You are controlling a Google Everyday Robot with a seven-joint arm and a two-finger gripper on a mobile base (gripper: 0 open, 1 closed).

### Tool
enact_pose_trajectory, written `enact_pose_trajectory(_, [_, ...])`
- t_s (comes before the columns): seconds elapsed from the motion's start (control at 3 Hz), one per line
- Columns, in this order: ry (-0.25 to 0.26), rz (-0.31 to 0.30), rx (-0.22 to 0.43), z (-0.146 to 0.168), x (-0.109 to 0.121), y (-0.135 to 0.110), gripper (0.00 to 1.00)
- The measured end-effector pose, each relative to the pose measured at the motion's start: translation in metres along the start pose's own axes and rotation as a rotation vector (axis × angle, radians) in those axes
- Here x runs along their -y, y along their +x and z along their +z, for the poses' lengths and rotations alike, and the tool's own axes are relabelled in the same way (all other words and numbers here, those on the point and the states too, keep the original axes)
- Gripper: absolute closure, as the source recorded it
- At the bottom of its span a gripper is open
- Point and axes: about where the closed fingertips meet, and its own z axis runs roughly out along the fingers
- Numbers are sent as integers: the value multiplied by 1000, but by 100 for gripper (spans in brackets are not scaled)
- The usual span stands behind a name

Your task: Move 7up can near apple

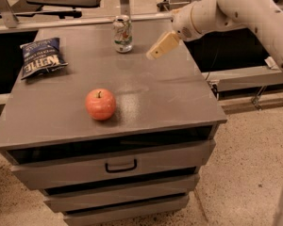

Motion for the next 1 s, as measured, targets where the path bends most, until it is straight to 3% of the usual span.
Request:
enact_pose_trajectory(0.33, [5,50,96,46,23,-9,0])
enact_pose_trajectory(1.0, [-51,157,286,113,40,-27,0])
